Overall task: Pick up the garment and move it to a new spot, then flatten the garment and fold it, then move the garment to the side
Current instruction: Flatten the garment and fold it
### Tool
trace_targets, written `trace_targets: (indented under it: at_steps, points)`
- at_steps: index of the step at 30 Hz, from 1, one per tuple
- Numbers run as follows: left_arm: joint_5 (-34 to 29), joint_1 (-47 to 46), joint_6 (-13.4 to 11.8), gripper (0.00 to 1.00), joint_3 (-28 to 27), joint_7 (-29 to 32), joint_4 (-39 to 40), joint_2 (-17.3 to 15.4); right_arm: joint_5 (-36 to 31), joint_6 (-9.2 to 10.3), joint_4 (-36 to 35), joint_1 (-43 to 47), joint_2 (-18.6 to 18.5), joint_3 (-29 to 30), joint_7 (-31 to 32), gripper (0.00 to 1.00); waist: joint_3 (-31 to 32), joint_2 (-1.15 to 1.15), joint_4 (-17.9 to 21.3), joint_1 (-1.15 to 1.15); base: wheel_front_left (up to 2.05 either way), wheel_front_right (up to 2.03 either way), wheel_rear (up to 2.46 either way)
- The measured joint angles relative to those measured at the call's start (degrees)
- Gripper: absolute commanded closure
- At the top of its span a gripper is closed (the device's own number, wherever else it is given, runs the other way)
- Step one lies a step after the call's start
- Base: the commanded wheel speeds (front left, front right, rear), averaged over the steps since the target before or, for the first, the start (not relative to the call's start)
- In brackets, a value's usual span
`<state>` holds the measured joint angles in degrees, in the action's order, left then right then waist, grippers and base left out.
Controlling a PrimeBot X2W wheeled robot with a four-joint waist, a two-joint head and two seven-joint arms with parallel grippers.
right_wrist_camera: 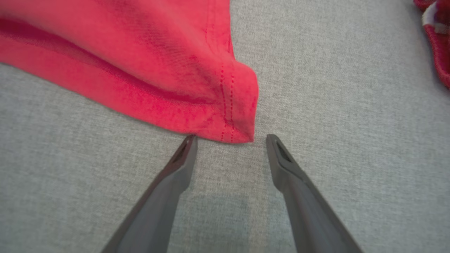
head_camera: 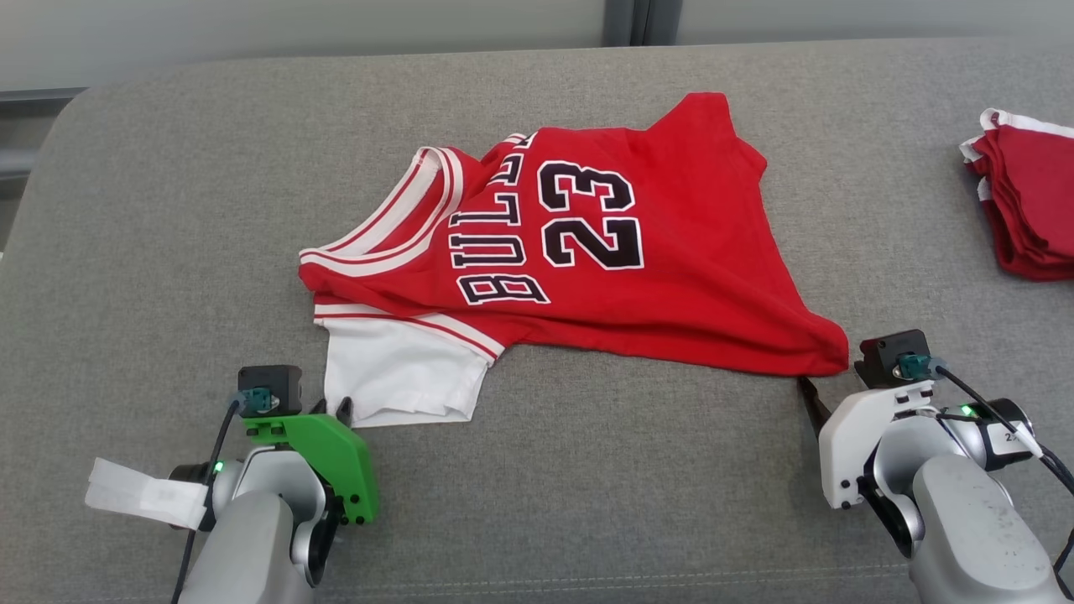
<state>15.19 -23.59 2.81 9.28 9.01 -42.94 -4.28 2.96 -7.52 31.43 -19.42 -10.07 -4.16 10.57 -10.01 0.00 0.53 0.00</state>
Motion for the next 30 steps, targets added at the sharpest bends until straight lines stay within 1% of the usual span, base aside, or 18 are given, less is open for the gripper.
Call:
trace_targets:
  at_steps: [2, 6, 7, 9, 10, 11, 12, 15, 23, 26, 27, 30]
  points:
    - [0.4, 0.0, 0.2, 0.8, 0.2, -0.1, -0.1, 0.1, 0.0, 0.0, 0.7, -0.3, -0.2, -0.3, -0.8, 0.0, -0.1, 0.0, -0.1, 0.0, 0.0, 0.0, 0.0]
    - [0.9, 0.0, 0.2, 0.82, 0.8, -0.6, -0.2, 0.3, -0.4, 0.0, 1.8, -1.3, -0.3, -0.2, -2.5, 0.0, -0.2, 0.0, -0.3, 0.0, 0.0, 0.0, 0.0]
    - [0.9, 0.0, 0.2, 0.84, 1.0, -0.9, -0.2, 0.4, -0.5, 0.0, 2.1, -1.5, -0.3, -0.2, -2.7, 0.0, -0.3, 0.0, -0.4, 0.0, 0.0, 0.0, 0.0]
    - [0.9, -0.1, 0.2, 0.93, 1.3, -1.3, -0.2, 0.4, -0.6, 0.0, 2.9, -2.0, -0.3, -0.4, -2.7, 0.0, -0.4, 0.0, -0.4, 0.0, 0.0, 0.0, 0.0]
    - [1.0, -0.1, 0.2, 0.93, 1.5, -1.4, -0.3, 0.5, -0.6, 0.0, 3.2, -2.2, -0.2, -0.7, -2.9, 0.0, -0.4, 0.0, -0.5, 0.0, 0.0, 0.0, 0.0]
    - [1.3, -0.2, 0.2, 1.0, 1.6, -1.4, -0.3, 0.6, -0.4, 0.0, 3.6, -2.3, -0.2, -1.0, -2.8, 0.28, -0.5, 0.0, -0.5, 0.0, 0.0, 0.0, 0.0]
    - [1.4, -0.2, 0.2, 1.0, 1.7, -1.5, -0.3, 0.6, -0.2, 0.0, 3.8, -2.5, -0.1, -1.4, -2.9, 0.57, -0.6, 0.0, -0.5, 0.0, 0.0, 0.0, 0.0]
    - [1.8, -0.3, 0.5, 1.0, 2.1, -2.0, -0.1, 0.7, 0.0, 0.0, 4.2, -3.0, -0.1, -2.2, -3.1, 1.0, -0.8, 0.0, -0.6, 0.0, 0.0, 0.0, 0.0]
    - [4.7, 0.5, 0.9, 1.0, 1.9, -3.7, 1.0, 1.0, 2.3, -0.01, 4.2, -2.4, -0.6, -2.4, -4.4, 1.0, 0.3, 0.0, -0.8, 0.0, 0.0, 0.0, 0.0]
    - [7.0, 1.4, 1.3, 1.0, 1.0, -4.9, 3.0, 1.3, 5.3, 0.0, 2.8, -1.8, -0.3, -2.2, -4.8, 1.0, 1.2, 0.0, -0.8, 0.0, 0.0, 0.0, 0.0]
    - [9.3, 1.6, 1.5, 1.0, 0.1, -5.6, 5.0, 1.3, 7.6, 0.0, 1.1, -1.8, -0.3, -2.1, -5.0, 1.0, 1.8, 0.0, -0.8, 0.0, 0.0, 0.0, 0.0]
    - [12.0, 1.5, 2.0, 1.0, -0.9, -7.1, 8.5, 1.3, 11.5, 0.0, -1.5, -1.9, -0.5, -2.1, -4.5, 1.0, 2.2, 0.0, -0.8, 0.0, 0.0, 0.0, 0.0]
